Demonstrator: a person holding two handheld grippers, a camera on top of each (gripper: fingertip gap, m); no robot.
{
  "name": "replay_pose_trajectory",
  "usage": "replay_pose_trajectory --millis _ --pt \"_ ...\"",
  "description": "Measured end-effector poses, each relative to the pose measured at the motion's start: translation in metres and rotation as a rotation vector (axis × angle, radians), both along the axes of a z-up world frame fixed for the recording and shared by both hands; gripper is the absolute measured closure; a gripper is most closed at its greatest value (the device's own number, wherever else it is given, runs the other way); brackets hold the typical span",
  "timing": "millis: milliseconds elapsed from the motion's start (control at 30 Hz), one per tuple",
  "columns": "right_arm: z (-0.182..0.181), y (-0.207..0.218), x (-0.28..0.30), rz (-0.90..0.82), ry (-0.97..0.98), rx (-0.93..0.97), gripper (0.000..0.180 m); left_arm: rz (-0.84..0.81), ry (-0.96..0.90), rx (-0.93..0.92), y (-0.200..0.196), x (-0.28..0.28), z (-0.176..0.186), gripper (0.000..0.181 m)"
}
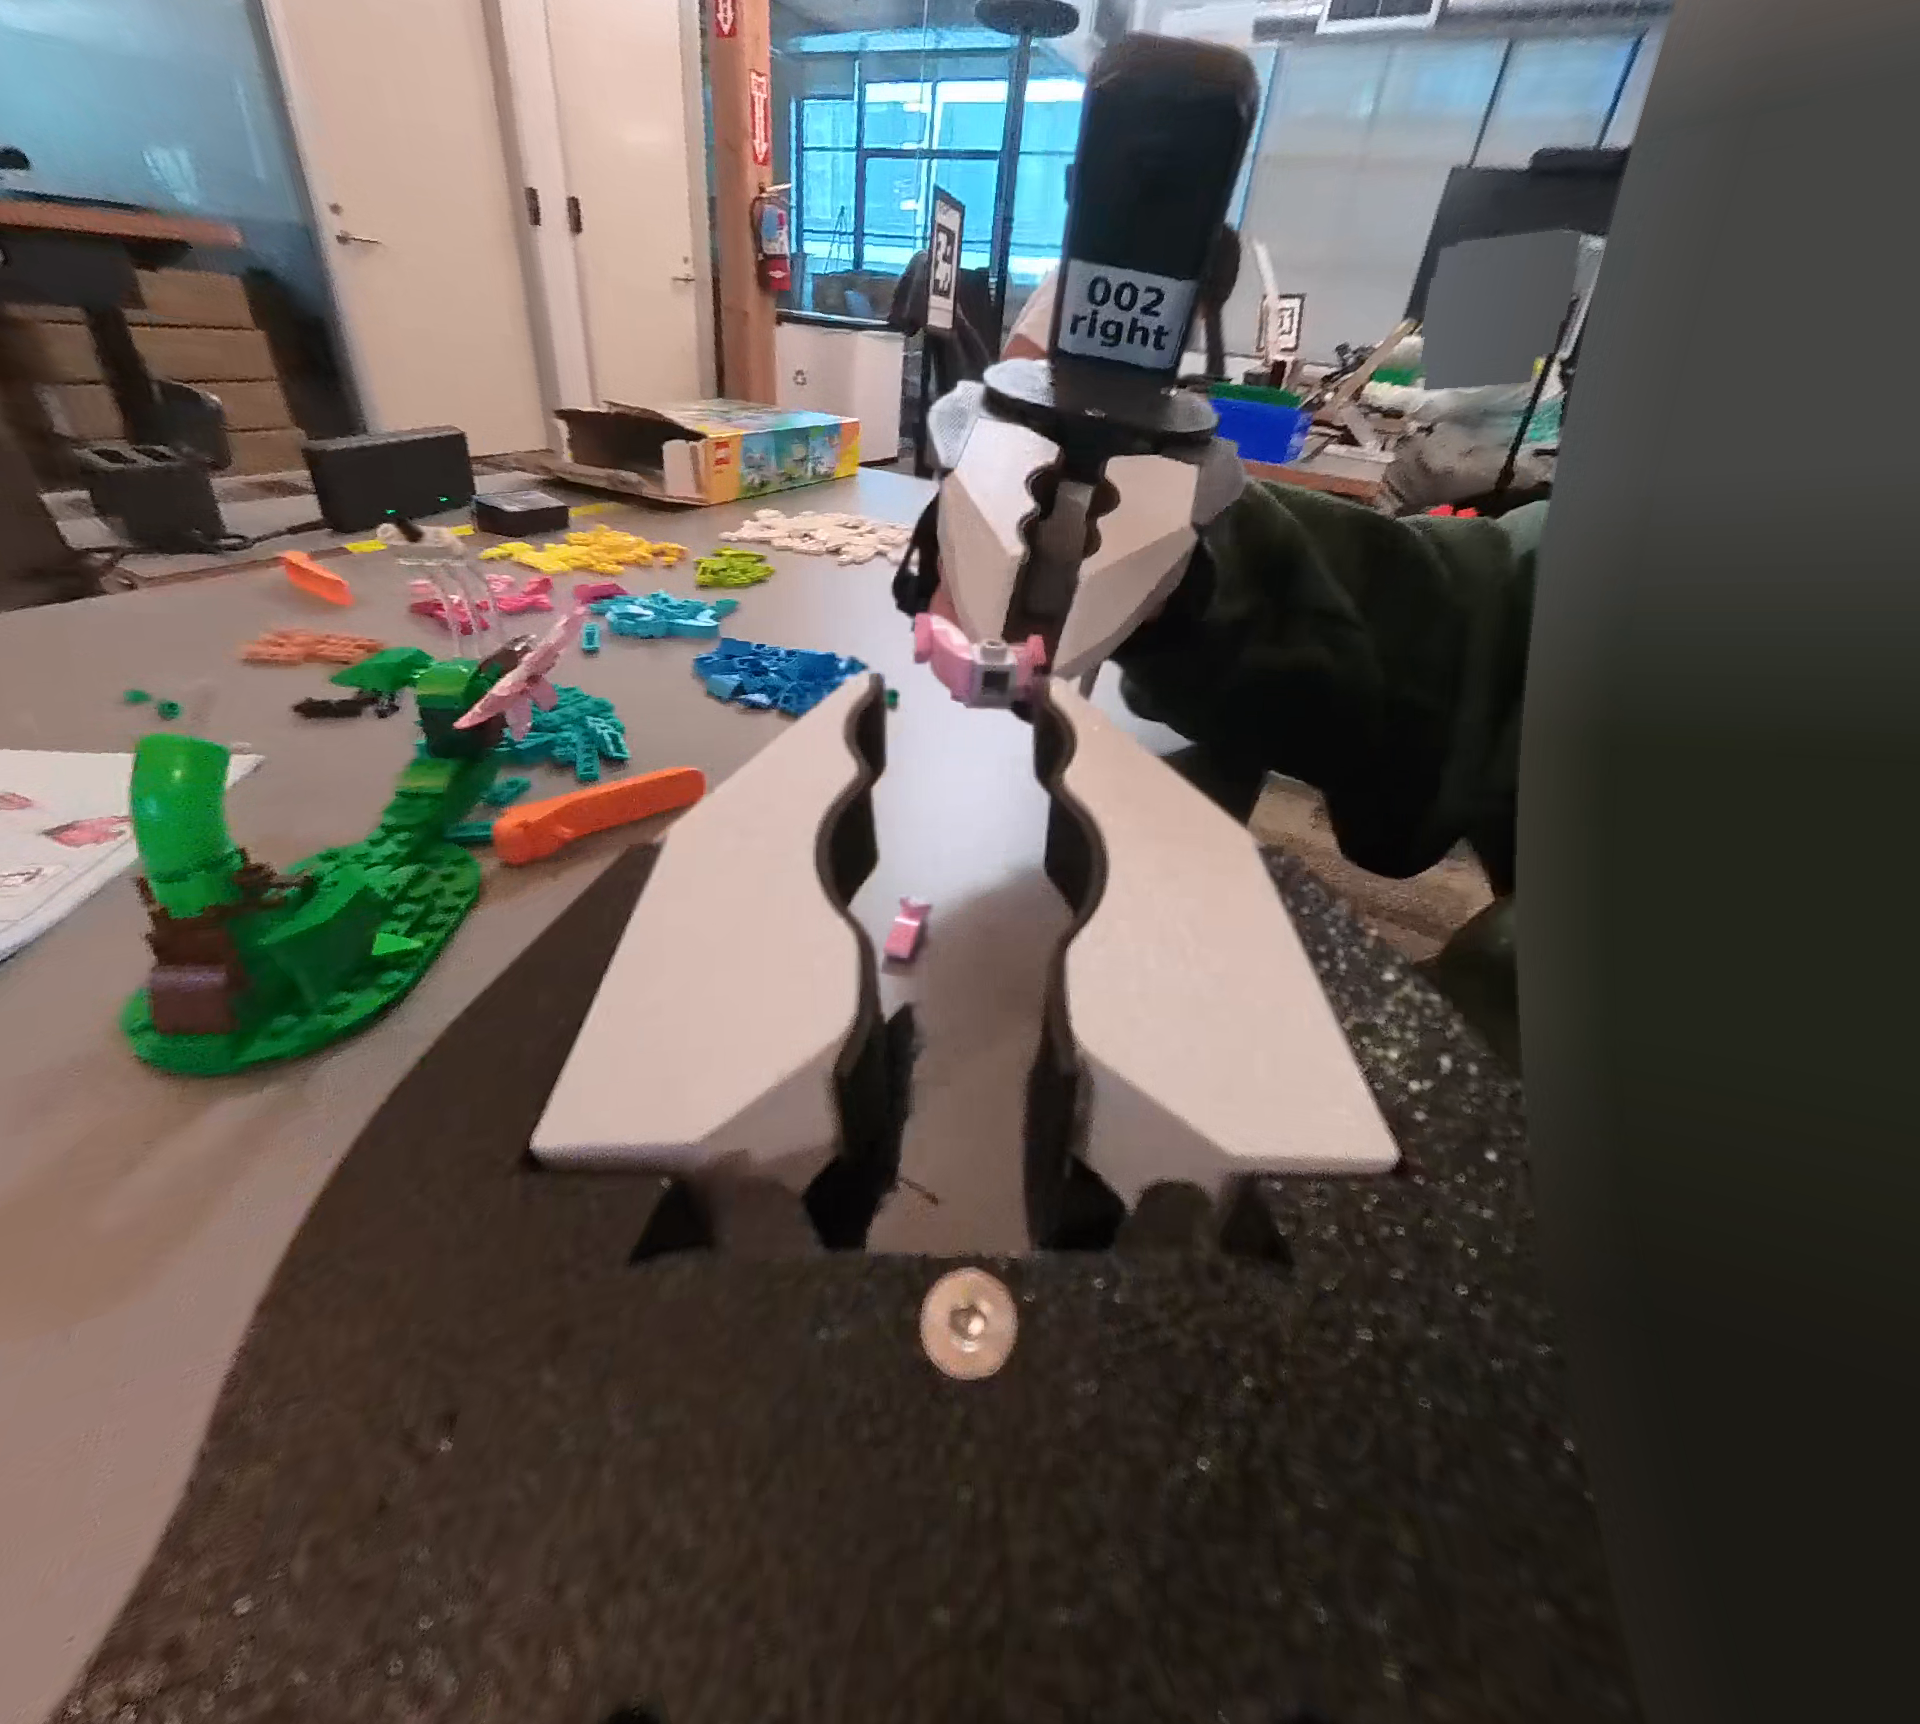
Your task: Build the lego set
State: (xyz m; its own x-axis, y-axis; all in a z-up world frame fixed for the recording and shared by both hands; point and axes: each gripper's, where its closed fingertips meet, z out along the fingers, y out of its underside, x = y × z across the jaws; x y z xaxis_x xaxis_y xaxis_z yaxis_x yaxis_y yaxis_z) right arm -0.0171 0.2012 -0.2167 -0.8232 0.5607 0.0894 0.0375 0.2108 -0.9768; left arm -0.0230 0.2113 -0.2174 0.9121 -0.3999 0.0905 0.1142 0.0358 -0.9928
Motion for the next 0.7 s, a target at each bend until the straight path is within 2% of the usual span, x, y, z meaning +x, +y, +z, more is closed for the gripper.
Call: replay_pose_trajectory --millis 167,600,700 --pt "-0.003 -0.002 0.000 -0.001 0.019 0.033 0.173 -0.022 0.007 -0.008 0.001 0.006 -0.002 0.163" --pt "-0.007 -0.001 -0.002 -0.021 0.035 0.081 0.173 -0.012 0.042 -0.045 0.003 0.004 -0.008 0.164" --pt "-0.015 0.015 -0.005 -0.081 0.007 0.135 0.166 0.029 0.079 -0.074 0.005 -0.002 -0.016 0.164"
